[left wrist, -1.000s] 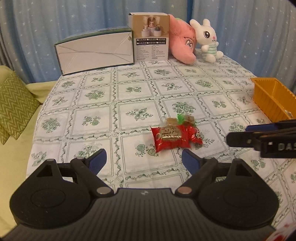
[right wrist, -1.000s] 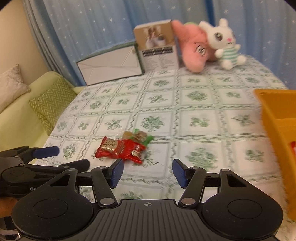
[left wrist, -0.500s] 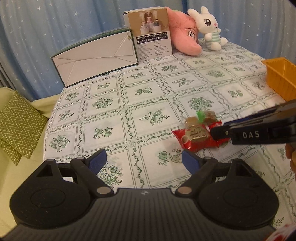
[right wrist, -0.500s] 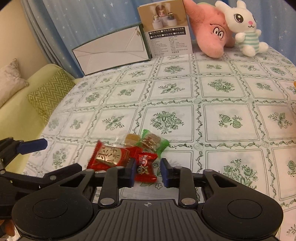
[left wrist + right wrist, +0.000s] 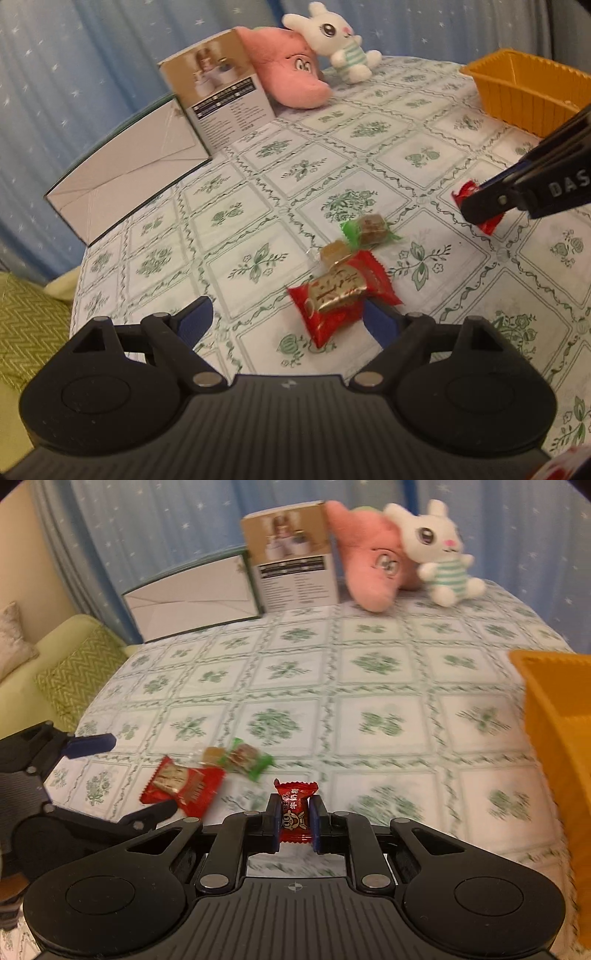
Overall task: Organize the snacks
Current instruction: 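Grasp the gold-labelled red candy with the left tool while the right tool grasps a small red candy, then carry both red candies with both tools toward the orange tray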
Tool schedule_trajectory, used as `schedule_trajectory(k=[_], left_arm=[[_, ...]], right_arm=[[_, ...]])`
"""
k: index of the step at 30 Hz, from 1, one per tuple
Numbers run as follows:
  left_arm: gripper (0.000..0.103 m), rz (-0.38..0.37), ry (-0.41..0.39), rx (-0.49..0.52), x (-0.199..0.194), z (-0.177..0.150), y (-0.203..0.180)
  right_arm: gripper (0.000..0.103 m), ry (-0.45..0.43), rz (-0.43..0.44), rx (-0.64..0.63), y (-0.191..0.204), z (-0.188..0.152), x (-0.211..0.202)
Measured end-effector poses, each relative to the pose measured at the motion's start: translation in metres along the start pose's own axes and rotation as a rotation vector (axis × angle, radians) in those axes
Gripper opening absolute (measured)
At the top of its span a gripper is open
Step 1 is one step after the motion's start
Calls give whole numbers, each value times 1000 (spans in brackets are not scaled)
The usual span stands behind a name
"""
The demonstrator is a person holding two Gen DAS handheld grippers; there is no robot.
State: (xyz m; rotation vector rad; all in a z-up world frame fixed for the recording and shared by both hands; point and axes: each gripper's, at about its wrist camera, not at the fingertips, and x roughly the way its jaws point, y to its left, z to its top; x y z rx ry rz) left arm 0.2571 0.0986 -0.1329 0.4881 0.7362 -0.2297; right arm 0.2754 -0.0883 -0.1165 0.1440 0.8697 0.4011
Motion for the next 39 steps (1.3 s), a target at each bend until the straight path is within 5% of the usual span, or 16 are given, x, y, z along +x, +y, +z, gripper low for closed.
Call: schedule_trajectory(k=[6, 12, 16, 23, 39], left_arm=[[80, -71, -13, 3, 11, 10, -5], [38, -185, 22, -36, 17, 15, -10], [23, -210, 45, -92, 14, 16, -11], [21, -217, 68, -315, -11, 17, -10], [21, -116, 22, -509, -102, 15, -62]], right_arm=[[16, 15, -12, 32, -11, -7, -4], [16, 16, -16, 47, -16, -8, -4], [16, 20, -23, 55, -18, -9, -2], [16, 7, -26, 71, -21, -13, -12], [16, -50, -43, 110, -29, -44, -105]])
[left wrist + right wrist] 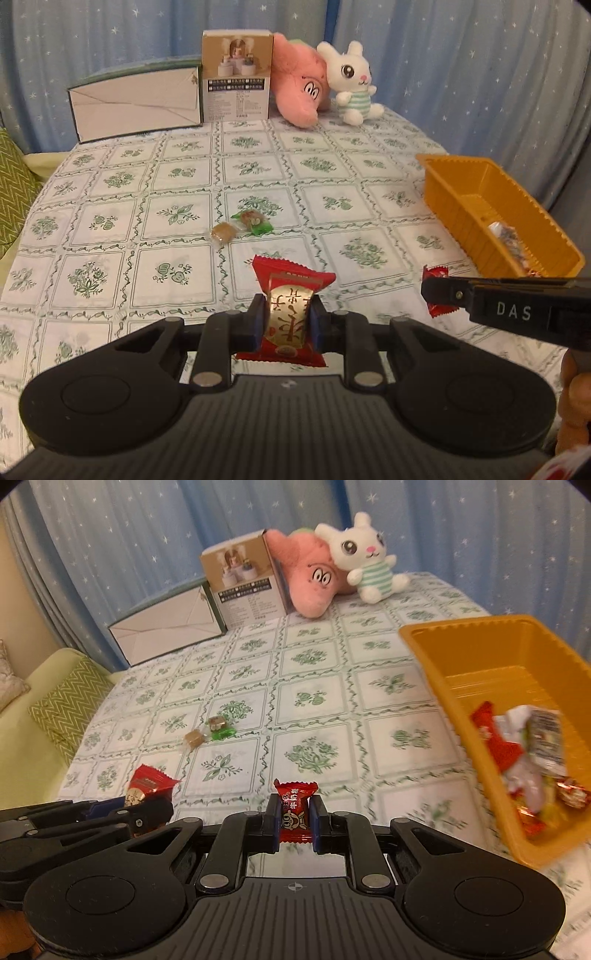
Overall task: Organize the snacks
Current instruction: 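Carry both red candies with both tools toward the orange tray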
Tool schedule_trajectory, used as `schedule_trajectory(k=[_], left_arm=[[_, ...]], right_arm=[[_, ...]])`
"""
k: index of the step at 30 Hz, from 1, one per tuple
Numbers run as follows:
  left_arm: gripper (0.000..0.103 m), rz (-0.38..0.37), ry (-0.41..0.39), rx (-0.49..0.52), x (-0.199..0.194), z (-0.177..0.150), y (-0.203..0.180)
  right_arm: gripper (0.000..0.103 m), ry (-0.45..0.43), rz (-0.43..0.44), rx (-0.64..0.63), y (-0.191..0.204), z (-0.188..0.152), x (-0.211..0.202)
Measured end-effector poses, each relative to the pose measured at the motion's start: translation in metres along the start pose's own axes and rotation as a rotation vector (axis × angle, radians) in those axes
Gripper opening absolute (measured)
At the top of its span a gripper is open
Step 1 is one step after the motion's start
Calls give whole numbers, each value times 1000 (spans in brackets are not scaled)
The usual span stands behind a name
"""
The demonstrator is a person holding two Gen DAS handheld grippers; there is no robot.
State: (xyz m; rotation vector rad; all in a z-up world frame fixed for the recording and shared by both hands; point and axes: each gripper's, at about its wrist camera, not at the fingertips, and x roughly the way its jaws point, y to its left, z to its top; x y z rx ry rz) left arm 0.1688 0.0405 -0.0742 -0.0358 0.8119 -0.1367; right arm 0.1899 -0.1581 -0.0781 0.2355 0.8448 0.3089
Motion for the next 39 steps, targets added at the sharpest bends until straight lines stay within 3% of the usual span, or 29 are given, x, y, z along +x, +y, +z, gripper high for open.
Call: schedule_trajectory(k=[19, 39], left_arm=[[21, -5, -27, -74, -95, -27, -60], [21, -81, -56, -4, -115, -16, -110]], right_arm=[[16, -81, -81, -45, -20, -28, -125], [16, -133, -138, -20, -53, -34, -170]])
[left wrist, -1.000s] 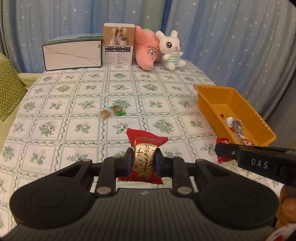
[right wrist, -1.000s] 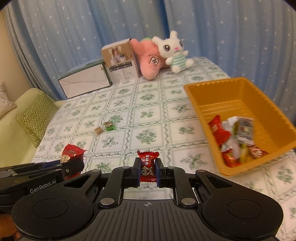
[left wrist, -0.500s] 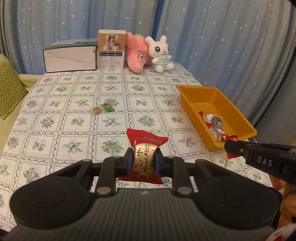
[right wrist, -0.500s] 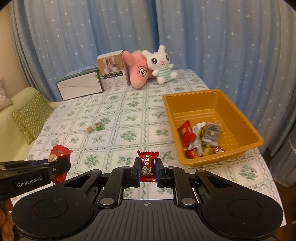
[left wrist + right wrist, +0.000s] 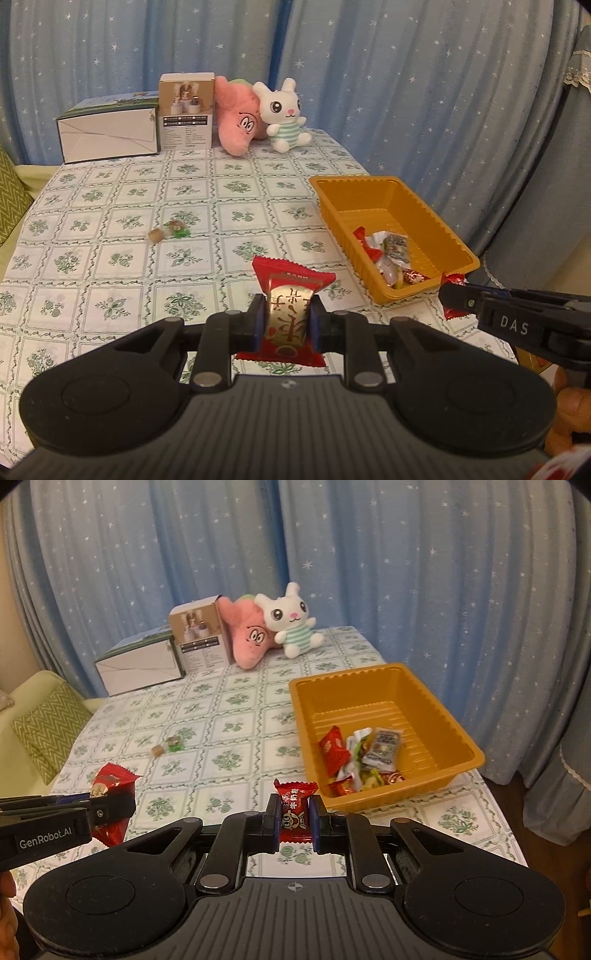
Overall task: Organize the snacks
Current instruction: 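Carry both red candies with both tools toward the orange tray, then lower both red candies into the tray and open both tools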
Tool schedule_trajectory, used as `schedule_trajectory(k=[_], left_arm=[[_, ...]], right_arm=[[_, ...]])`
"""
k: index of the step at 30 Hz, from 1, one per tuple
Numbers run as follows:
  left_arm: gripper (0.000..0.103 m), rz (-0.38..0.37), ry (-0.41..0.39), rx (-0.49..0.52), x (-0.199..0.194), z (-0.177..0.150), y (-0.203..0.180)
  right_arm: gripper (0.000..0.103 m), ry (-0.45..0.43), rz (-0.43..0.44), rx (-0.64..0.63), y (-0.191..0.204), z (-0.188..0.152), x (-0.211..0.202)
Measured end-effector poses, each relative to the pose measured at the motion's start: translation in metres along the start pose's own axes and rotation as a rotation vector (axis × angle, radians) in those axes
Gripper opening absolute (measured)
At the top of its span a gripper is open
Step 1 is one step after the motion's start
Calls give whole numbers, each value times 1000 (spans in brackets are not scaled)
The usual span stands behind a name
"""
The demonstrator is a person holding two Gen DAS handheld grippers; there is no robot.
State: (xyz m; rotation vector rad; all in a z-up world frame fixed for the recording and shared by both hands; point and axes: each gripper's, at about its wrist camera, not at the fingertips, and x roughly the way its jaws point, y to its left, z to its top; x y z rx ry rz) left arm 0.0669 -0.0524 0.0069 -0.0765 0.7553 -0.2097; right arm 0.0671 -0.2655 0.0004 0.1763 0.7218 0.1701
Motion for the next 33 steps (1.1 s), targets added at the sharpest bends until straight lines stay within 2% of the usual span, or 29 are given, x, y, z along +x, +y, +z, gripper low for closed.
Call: schedule_trajectory(k=[17, 33], left_arm=[[21, -56, 10, 33, 15, 8, -26], [21, -160, 30, 88, 58, 30, -80]], right_arm=[[16, -15, -39, 36, -25, 5, -2], [16, -37, -107, 99, -76, 21, 3]])
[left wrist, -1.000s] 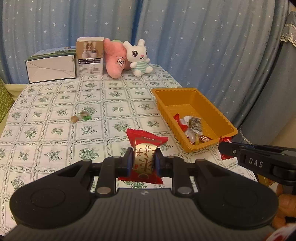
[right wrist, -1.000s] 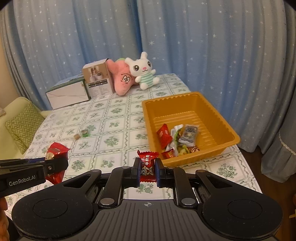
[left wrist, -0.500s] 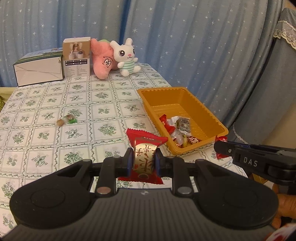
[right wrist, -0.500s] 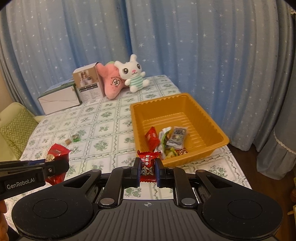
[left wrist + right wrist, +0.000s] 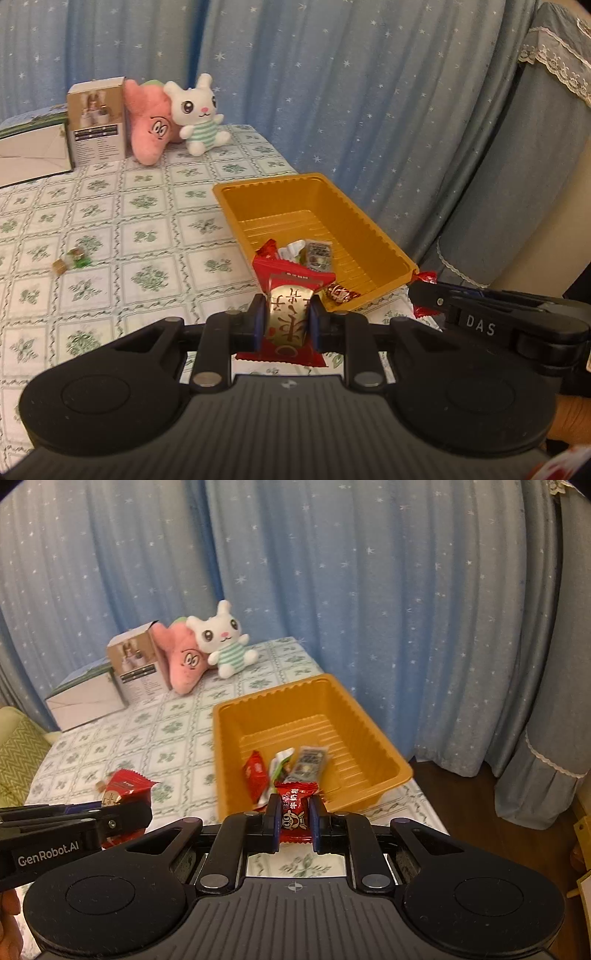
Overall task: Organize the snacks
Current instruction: 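Lower both red candies into the tray and open both tools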
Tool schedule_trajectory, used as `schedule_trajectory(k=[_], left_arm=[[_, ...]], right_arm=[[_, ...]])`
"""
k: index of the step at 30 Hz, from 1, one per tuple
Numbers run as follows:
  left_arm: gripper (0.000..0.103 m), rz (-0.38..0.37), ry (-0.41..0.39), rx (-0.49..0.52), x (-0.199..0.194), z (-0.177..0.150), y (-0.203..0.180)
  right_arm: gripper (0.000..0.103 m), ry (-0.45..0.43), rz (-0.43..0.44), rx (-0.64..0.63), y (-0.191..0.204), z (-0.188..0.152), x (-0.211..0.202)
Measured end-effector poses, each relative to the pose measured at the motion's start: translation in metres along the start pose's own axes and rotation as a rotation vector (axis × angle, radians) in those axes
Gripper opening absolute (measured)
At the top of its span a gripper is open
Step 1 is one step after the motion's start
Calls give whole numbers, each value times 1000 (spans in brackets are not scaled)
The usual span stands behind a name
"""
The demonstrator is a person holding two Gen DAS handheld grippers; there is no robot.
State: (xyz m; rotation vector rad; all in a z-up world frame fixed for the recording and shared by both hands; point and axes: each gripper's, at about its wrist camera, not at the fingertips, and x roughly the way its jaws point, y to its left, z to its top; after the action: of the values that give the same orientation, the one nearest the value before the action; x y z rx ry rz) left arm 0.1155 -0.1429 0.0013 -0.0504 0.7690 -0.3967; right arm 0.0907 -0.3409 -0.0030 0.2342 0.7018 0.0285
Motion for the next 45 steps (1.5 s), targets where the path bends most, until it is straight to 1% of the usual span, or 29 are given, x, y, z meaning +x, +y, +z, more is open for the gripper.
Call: schedule_trajectory(k=[6, 13, 26, 27, 28, 30, 33, 42, 45], left_arm=[[21, -31, 12, 9, 24, 12, -10], [21, -51, 30, 10, 54, 24, -15], [22, -59, 68, 29, 109, 38, -18], [22, -69, 69, 31, 113, 39, -17], [27, -71, 68, 33, 115, 39, -17], [35, -69, 62, 38, 116, 37, -14], [35, -55, 54, 18, 113, 33, -5], [50, 3, 27, -87, 80, 13, 32], [50, 15, 21, -104, 71, 8, 40]], right_arm=[[16, 0, -23, 12, -18, 10, 13], [16, -2, -27, 20, -32, 25, 34], [16, -8, -35, 22, -44, 54, 70], [16, -8, -36, 22, -44, 55, 71], [16, -8, -37, 25, -44, 56, 73], [16, -5, -36, 30, -44, 56, 75], [16, 1, -35, 29, -44, 54, 77], [16, 32, -11, 44, -42, 50, 86], [16, 27, 5, 47, -38, 52, 90]])
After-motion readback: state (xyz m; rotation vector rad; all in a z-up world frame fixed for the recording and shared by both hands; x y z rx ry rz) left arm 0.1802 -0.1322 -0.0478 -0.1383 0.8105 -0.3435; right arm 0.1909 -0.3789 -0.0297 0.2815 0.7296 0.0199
